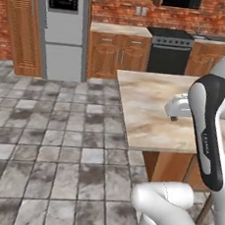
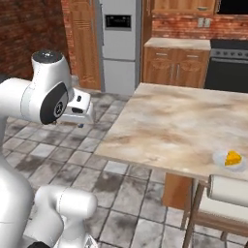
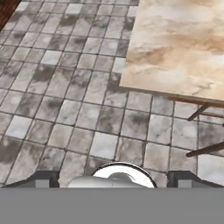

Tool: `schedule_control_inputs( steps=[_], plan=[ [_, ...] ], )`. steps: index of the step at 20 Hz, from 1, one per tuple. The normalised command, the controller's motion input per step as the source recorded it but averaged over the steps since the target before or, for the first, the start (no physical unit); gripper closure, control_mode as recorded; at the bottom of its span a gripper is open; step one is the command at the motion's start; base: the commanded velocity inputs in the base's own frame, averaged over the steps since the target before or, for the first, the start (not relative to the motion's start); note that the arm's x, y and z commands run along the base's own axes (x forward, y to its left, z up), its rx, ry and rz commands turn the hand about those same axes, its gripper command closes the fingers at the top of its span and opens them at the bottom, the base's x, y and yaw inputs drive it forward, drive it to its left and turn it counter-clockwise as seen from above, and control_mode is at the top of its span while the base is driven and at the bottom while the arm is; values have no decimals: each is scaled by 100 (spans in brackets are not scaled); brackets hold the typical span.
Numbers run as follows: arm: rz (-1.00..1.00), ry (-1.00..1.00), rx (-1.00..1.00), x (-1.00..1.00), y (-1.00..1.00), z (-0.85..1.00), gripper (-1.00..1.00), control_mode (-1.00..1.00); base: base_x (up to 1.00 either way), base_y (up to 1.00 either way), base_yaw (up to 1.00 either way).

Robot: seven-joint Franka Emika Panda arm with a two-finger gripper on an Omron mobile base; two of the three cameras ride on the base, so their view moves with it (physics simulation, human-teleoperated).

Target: Take the smaller bowl and place it next to the appetizer plate on the dining counter , and place the larger bowl next to the plate with cooked food.

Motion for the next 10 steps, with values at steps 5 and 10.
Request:
schedule_control_inputs(
  steps=[5, 10],
  plan=[
    [0, 0, 0, 0, 0, 0, -100, 100, 64, 100, 4],
    [0, 0, 0, 0, 0, 0, -100, 100, 82, 100, 0]
  ],
)
